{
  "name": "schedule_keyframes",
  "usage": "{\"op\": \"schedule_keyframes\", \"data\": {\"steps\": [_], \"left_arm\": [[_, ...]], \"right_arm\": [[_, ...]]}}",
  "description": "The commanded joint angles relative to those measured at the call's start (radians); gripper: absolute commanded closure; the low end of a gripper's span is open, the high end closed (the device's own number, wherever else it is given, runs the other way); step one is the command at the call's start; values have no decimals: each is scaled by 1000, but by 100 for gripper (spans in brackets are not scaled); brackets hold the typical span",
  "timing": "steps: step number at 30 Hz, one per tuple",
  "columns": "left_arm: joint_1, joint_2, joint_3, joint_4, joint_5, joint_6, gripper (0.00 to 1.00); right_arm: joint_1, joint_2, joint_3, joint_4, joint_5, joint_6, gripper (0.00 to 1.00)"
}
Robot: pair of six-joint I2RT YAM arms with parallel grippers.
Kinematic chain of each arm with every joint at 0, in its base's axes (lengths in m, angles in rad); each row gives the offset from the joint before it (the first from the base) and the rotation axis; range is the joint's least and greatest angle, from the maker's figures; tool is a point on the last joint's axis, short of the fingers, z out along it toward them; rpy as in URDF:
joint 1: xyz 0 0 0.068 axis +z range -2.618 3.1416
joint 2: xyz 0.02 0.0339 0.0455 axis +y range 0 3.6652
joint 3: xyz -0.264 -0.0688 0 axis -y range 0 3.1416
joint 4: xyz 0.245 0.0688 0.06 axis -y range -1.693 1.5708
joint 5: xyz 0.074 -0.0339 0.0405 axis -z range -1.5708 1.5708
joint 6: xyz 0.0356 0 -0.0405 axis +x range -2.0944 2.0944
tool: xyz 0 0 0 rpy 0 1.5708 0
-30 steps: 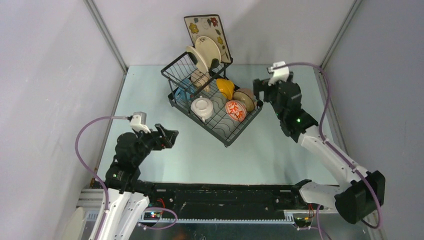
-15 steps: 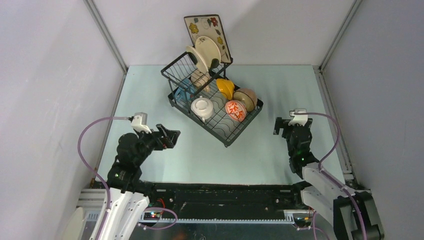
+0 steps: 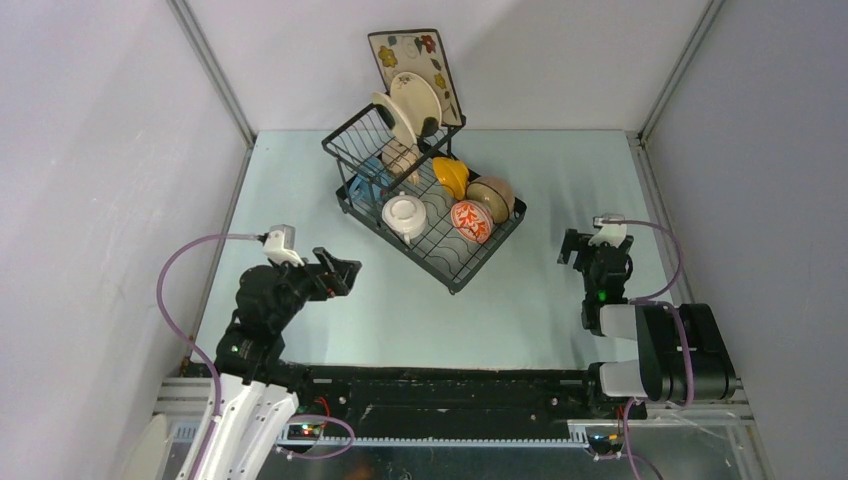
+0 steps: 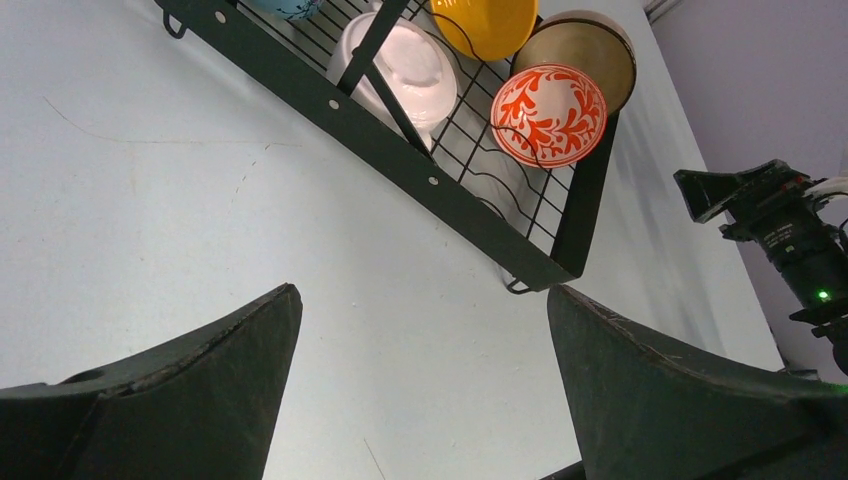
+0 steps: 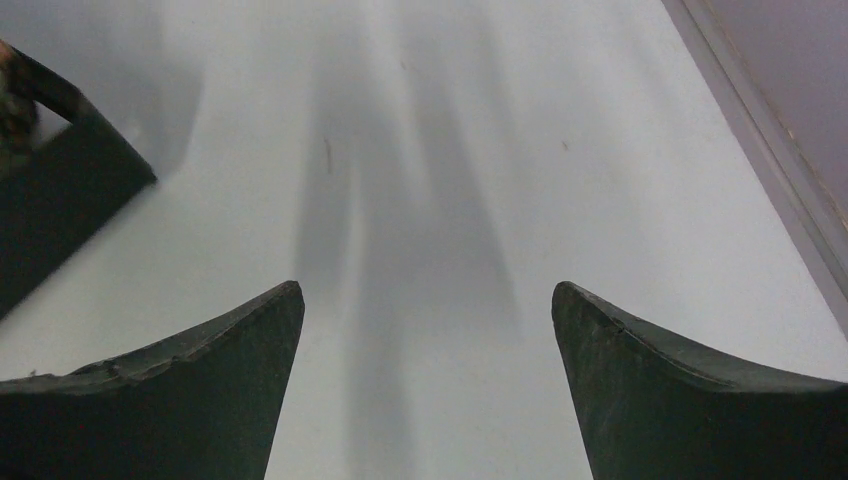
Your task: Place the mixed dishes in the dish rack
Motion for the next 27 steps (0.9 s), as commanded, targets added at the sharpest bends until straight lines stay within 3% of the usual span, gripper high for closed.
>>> {"op": "schedule_keyframes", "data": {"steps": [1, 9, 16, 20, 23, 27], "left_arm": [[-4, -1, -1, 40, -24, -11, 0], [-5, 44, 21, 26, -62, -31, 0], [-6, 40, -37, 246, -4, -138, 0], [-4, 81, -54, 323, -129, -106, 0], [-23, 108, -75, 416, -222, 0, 0], [-93, 115, -133, 524, -514, 173, 0]], "right_arm": [[-4, -9, 47, 63, -43, 27, 2], [-4, -8, 42, 79, -24, 25, 0], [-4, -8, 41, 79, -24, 25, 0], [-5, -8, 41, 79, -24, 25, 0], [-5, -7, 41, 79, -24, 25, 0], [-4, -7, 42, 79, -24, 25, 0]]}}
